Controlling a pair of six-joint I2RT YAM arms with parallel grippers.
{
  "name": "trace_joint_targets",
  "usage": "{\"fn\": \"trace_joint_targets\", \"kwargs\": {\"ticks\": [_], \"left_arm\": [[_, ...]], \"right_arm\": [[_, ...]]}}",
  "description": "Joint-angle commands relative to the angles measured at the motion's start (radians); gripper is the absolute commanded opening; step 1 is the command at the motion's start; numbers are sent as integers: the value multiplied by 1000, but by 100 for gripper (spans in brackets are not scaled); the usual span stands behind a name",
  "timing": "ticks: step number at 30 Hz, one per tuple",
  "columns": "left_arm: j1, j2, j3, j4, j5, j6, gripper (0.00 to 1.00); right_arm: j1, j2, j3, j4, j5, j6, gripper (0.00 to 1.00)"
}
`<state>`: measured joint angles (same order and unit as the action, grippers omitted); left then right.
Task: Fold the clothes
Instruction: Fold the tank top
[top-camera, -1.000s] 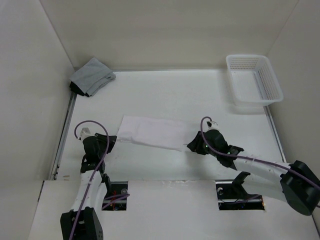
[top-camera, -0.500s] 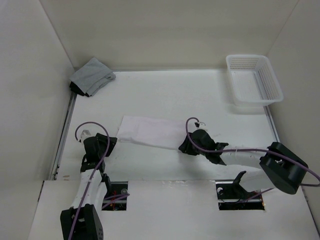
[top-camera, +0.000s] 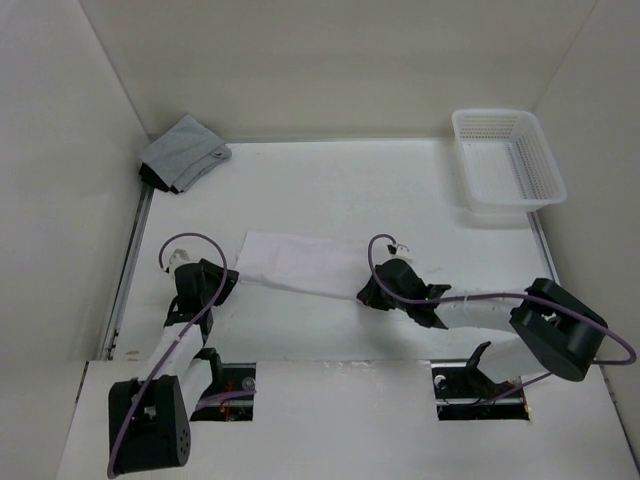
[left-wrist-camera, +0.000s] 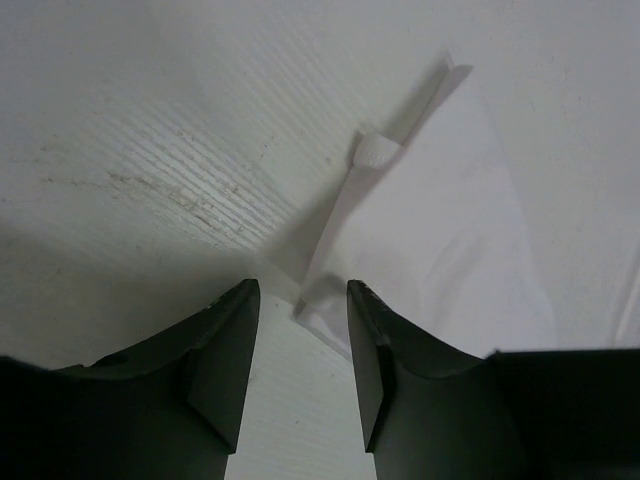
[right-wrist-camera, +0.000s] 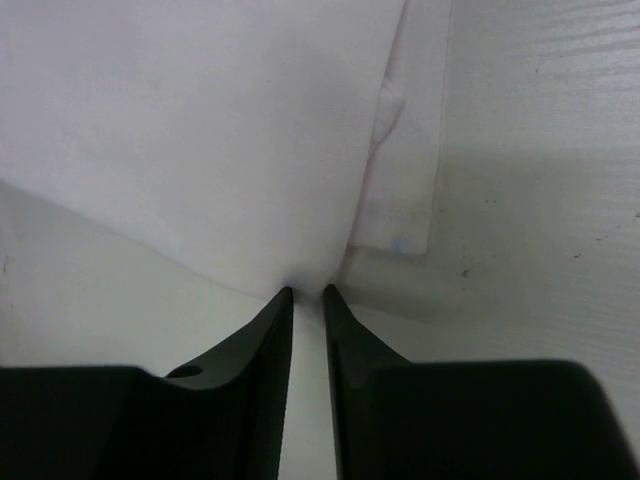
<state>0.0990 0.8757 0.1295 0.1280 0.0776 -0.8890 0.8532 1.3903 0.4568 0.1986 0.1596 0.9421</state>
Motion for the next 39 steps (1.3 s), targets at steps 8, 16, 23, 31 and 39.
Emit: {"fn": "trace_joint_targets", "kwargs": {"ticks": [8,16,23,31,39], "left_arm": [[-46,81,64,142,5,1,16],[-123,-38,156,75,28,-82,2],[-92,-220,66,-60,31,-85,1],[-84,-207,-67,-86,47,-57,2],[-46,-296,-33,-180,2,-64,17]], "right_arm": [[-39,-86,34,15,41,-37,8],[-188,-183,161,-90,-2,-186,7],[-253,-235,117,-99,-46,-229,8],[-248,-155,-32,8,-65,-155,8],[-210,-224,-34,-83,-69,-138,25]]}}
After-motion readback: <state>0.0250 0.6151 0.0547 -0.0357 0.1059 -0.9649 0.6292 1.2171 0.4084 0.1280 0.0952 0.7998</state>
